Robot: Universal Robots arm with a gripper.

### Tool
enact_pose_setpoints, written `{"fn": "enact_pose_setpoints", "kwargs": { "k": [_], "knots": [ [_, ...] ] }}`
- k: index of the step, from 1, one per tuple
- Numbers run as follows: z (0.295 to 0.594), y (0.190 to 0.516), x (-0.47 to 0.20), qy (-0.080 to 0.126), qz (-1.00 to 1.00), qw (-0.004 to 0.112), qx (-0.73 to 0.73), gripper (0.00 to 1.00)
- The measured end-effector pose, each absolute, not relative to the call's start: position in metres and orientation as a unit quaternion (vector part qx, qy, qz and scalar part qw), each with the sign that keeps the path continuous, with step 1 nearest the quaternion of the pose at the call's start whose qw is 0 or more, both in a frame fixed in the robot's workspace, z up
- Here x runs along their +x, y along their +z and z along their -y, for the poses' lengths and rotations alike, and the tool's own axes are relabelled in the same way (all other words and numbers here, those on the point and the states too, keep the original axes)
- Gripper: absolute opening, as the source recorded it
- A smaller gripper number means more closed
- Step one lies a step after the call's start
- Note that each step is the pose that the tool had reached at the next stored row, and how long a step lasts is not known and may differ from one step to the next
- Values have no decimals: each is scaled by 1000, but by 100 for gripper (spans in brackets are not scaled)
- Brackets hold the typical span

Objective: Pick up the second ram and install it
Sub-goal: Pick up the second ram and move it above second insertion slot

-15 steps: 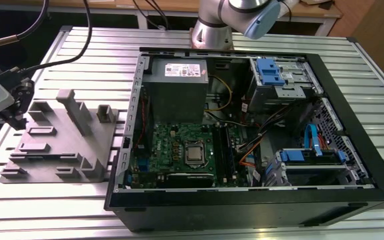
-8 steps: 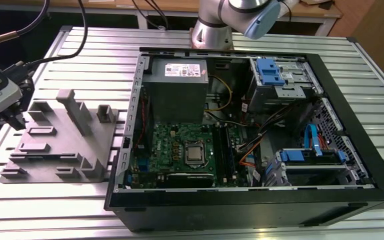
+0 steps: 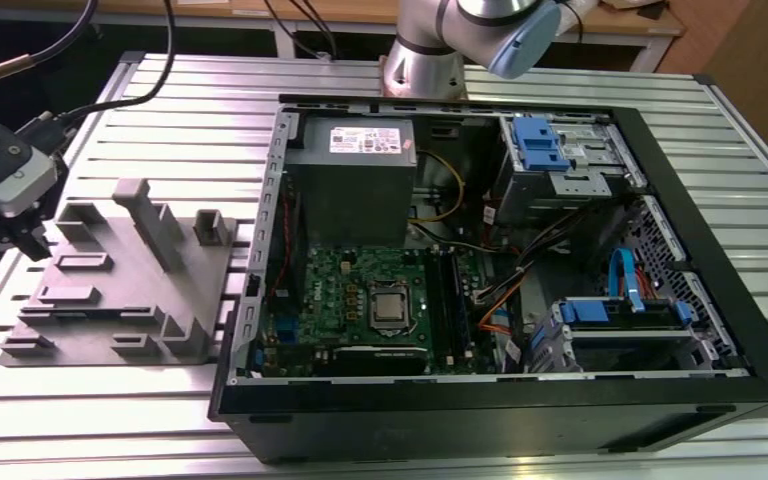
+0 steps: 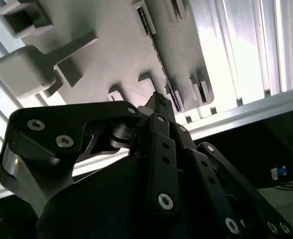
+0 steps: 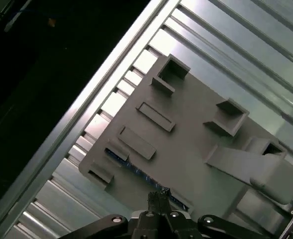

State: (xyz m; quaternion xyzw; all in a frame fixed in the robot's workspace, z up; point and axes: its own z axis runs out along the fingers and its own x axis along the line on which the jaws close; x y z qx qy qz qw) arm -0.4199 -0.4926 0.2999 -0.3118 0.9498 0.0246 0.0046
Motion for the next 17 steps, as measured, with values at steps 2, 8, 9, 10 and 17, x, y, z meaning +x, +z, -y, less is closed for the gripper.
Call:
{"fn": "enact_pose_setpoints", "kwargs": {
  "k": [2, 8, 9, 10, 17],
  "knots": [
    [493, 300, -420, 25, -944, 4, -330, 7],
    [493, 299, -420, 25, -924, 3, -381, 7],
    [493, 299, -420, 25, -921, 3, -389, 7],
    [493, 299, -420, 25, -917, 2, -397, 7],
    [493, 299, -420, 25, -890, 1, -455, 7]
  ]
}}
